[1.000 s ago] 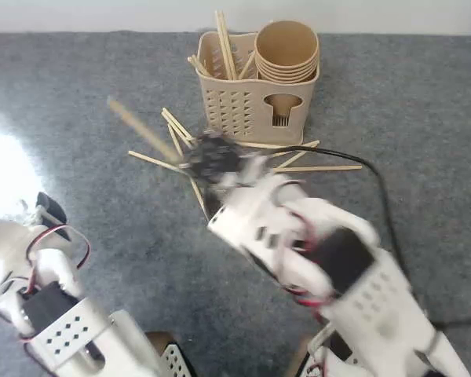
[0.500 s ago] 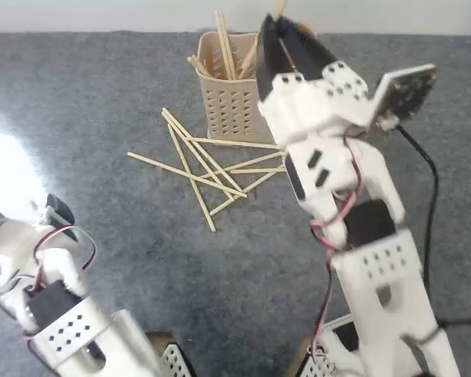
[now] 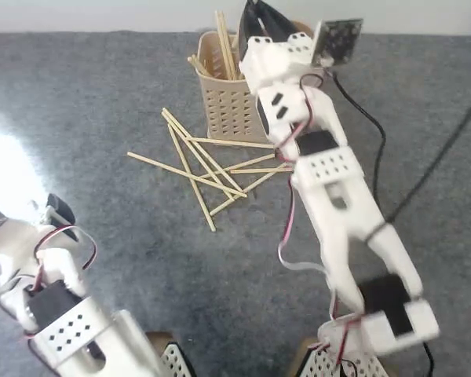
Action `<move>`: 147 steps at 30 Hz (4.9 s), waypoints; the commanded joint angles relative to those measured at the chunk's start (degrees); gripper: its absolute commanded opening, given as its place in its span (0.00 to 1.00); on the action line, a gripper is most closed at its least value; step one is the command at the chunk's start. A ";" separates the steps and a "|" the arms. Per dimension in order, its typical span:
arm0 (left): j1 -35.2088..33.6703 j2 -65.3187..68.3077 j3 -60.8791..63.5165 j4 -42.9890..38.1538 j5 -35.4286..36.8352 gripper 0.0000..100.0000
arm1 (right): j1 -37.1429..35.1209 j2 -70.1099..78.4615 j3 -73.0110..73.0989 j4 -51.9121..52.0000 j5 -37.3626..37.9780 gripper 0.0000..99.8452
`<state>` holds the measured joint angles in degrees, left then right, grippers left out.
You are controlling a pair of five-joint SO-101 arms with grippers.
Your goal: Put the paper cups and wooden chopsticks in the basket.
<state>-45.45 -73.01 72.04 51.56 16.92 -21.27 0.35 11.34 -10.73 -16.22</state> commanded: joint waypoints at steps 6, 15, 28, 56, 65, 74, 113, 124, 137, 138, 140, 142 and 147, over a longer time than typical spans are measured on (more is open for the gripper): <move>0.44 -0.70 -0.31 -1.23 0.79 0.21 | 0.84 10.86 -15.03 2.68 -0.44 0.01; 1.67 -0.70 1.19 -3.25 0.79 0.21 | -0.75 10.86 -17.67 10.42 2.90 0.15; 2.55 -0.70 1.36 -3.52 0.79 0.21 | -3.12 -12.00 -17.85 50.24 5.71 0.15; 2.37 16.09 -6.02 -4.04 0.62 0.21 | -15.52 -28.35 0.09 96.40 13.89 0.15; 2.11 34.90 -10.95 -11.16 0.53 0.21 | -4.70 -26.33 16.79 76.70 29.01 0.15; 2.11 35.60 -11.03 -11.25 0.53 0.21 | 0.92 -2.24 7.82 72.48 39.56 0.24; 2.11 36.04 -10.68 -12.75 0.53 0.21 | 4.70 22.81 -24.62 88.31 45.27 0.01; 2.11 36.04 -10.68 -12.66 0.53 0.21 | -0.75 9.01 -24.53 98.95 45.19 0.01; -4.57 36.04 -13.05 -12.75 0.88 0.21 | -11.30 8.48 -24.53 103.34 43.25 0.22; -5.89 36.13 -13.67 -12.66 0.88 0.21 | -12.70 8.48 -24.53 102.20 41.67 0.20; -8.62 36.13 -14.90 -12.57 0.88 0.21 | -15.52 8.92 -24.53 99.47 38.42 0.18; -10.90 36.13 -15.69 -12.48 0.88 0.21 | -17.71 9.10 -24.44 96.04 35.87 0.17; -15.21 36.22 -19.82 -8.97 0.79 0.21 | -19.38 12.70 -20.84 84.09 35.25 0.19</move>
<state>-57.32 -37.32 58.07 40.04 17.19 -39.82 13.10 -10.11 79.47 20.18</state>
